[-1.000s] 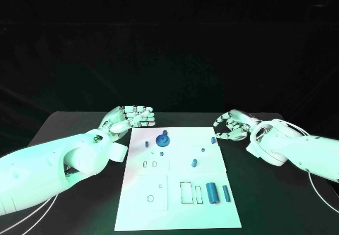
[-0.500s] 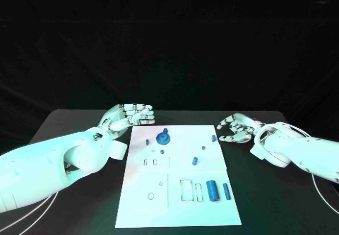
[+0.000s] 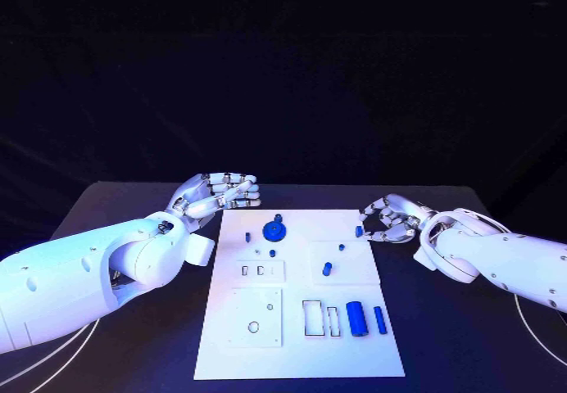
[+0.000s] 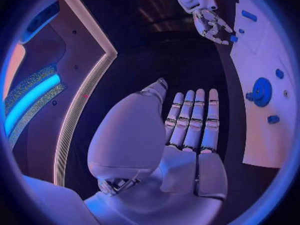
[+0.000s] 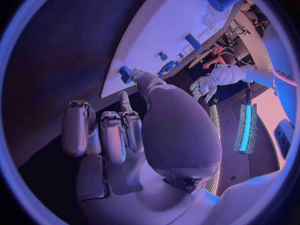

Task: Assemble the parts on the task board

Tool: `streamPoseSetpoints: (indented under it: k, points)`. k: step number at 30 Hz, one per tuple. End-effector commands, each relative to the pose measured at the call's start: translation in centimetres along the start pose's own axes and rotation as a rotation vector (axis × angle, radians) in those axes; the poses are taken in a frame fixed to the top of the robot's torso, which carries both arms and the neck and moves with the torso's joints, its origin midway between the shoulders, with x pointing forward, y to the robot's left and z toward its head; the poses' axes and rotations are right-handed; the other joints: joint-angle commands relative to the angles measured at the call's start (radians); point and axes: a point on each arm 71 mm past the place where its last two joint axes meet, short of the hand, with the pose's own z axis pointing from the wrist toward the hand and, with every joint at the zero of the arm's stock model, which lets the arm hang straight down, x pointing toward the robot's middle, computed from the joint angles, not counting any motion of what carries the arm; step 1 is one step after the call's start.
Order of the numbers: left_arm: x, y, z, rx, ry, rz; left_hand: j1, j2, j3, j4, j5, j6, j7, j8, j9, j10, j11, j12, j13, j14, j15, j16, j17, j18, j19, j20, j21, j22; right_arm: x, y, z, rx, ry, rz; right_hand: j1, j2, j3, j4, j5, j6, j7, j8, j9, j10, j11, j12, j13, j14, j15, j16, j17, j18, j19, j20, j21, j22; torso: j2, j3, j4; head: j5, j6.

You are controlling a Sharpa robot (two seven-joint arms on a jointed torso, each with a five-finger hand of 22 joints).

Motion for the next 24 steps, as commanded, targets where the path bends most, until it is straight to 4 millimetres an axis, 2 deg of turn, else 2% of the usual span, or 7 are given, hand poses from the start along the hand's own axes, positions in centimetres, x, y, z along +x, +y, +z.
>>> streamPoseSetpoints:
  k: [1,12,24]
  points:
    - [0.22,-0.11,0.05,0.011,0.018,-0.006,-0.007,-0.005,0.006,-0.001,-0.005,-0.003,0.037,-0.002,-0.002,0.004,0.001,-0.005,-0.001,-0.005,0.001,-0.003,0.001,0.011,0.004,0.0,0.0,-0.001,0.43,0.09,0.13,-0.014,0.024,0.006,-0.003,0.012,0.008,0.002,0.006,0.005,0.003,-0.004,0.001,0.059,0.007,0.004,0.203,0.097,0.006,0.002,0.23,0.004,0.009,0.001,0.008,0.013,-0.001,-0.0005,0.0,0.001,-0.004]
    - [0.23,-0.1,0.07,0.01,0.019,-0.006,-0.007,-0.005,0.006,-0.001,-0.005,-0.003,0.037,-0.002,-0.002,0.004,0.001,-0.005,-0.001,-0.005,0.001,-0.003,0.001,0.011,0.004,0.0,0.0,-0.001,0.94,0.18,0.58,-0.007,0.025,0.008,-0.009,0.028,0.023,0.005,0.005,0.02,0.002,-0.001,0.004,0.067,0.006,0.014,0.213,0.098,0.006,0.003,0.235,0.002,0.015,0.002,0.015,0.022,0.0,0.0,0.0008,0.002,-0.006]
    - [0.21,-0.09,0.07,0.01,0.019,-0.006,-0.007,-0.005,0.006,-0.001,-0.005,-0.003,0.037,-0.002,-0.002,0.004,0.001,-0.005,-0.001,-0.005,0.001,-0.003,0.001,0.011,0.004,0.0,0.0,-0.001,1.31,0.04,0.68,0.006,0.035,0.01,-0.008,0.036,0.05,-0.005,-0.014,0.06,-0.008,0.014,0.012,0.076,-0.002,0.023,0.224,0.099,0.0,0.005,0.242,0.001,0.021,-0.002,0.022,0.032,-0.001,0.0008,-0.0006,0.006,-0.006]
